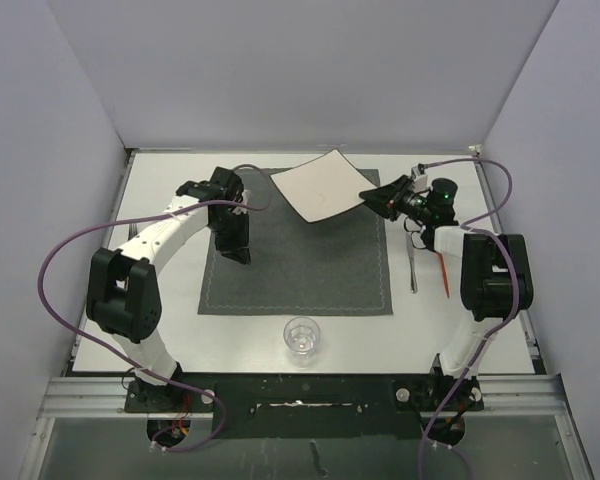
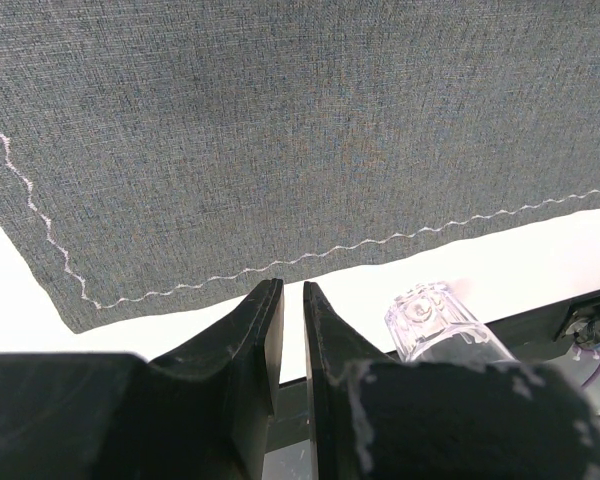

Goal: Set the dinner table for one person
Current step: Place the plate on the napkin.

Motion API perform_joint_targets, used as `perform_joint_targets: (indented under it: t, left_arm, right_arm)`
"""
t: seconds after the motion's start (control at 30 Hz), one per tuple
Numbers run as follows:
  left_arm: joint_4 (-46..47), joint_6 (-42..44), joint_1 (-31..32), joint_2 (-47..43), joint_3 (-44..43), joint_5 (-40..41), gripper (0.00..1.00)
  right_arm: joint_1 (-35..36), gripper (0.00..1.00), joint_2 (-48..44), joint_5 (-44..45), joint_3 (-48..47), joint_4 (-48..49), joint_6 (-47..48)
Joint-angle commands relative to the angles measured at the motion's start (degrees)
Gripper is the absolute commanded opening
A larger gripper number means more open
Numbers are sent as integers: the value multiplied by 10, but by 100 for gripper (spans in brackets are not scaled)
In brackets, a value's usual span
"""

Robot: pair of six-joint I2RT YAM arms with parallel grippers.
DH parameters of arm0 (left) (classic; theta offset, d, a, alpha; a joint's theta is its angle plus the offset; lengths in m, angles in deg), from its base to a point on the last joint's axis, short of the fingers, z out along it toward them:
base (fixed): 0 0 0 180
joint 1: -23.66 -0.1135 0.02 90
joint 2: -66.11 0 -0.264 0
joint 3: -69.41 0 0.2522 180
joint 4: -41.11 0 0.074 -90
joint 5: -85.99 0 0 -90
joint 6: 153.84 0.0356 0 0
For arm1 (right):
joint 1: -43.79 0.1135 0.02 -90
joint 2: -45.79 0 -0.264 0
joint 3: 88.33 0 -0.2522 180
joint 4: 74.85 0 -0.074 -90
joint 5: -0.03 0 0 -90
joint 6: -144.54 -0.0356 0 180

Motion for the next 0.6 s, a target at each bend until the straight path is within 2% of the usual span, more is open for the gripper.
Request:
perform_joint_targets:
  t: [0.0,0.57]
  left_arm:
    - [13,5,2,-18,-9,-6,14]
    - [12,3,3,-7,-10,-1,14]
  right_arm:
    - [10,0,-13,-39,-26,134,-34]
    - [43,0,45,-47,-37,191,-60]
